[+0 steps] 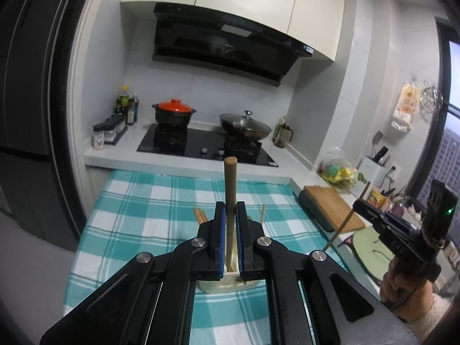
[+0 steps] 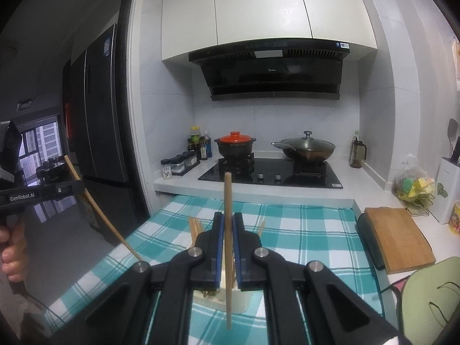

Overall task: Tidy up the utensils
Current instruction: 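Lower both chopsticks into the holder with both tools, then open both tools and withdraw them from the holder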

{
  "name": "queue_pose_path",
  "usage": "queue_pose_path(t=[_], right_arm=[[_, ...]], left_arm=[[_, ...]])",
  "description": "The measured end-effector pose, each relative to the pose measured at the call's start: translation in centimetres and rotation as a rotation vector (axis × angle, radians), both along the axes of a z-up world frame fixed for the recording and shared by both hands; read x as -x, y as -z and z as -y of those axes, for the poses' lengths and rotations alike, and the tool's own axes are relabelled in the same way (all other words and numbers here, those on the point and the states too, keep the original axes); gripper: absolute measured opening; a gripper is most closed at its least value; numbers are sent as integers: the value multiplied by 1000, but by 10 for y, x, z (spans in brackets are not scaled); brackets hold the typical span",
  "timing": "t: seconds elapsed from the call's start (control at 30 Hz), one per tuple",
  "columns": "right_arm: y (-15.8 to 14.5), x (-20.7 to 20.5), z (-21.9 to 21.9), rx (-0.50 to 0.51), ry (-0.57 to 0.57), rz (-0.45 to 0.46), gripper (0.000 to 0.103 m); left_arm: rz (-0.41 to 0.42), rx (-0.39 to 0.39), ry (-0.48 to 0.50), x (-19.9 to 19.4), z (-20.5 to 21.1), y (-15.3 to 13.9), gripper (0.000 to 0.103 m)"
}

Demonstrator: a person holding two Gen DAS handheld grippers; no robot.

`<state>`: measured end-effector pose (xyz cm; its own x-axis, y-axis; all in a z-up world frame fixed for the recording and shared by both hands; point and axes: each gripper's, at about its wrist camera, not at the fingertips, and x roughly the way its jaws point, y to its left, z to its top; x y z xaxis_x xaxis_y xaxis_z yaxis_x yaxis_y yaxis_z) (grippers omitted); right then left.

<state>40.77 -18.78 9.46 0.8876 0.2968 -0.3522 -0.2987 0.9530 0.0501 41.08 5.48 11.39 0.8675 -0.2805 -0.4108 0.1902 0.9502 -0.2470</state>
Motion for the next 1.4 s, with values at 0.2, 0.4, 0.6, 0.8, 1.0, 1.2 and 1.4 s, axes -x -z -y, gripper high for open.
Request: queue_pose_path(t=[0.2, 0.4, 0.6, 0.8, 1.0, 1.2, 1.4], right_arm=[[-7, -53, -8, -22, 6, 53, 6], [20, -98, -28, -6, -13, 66, 6], [75, -140, -52, 43, -83, -118, 6], [122, -172, -65, 79, -118, -295, 6], [141, -196, -62, -4, -106, -394, 17], [121, -176, -43, -45, -68, -343, 50], [85, -100, -20, 12, -35, -216, 69]], left_arm=[[-5, -25, -25, -47, 24, 15, 5], [-91, -56, -17, -89, 45, 56, 5], [-212, -93, -3, -122, 55, 100, 5], [-282, -98, 9, -139, 61, 125, 6], [-284, -134, -1, -138, 60, 127, 37], [-173, -213, -58, -85, 49, 105, 80], [3, -337, -158, 7, 53, 89, 103]])
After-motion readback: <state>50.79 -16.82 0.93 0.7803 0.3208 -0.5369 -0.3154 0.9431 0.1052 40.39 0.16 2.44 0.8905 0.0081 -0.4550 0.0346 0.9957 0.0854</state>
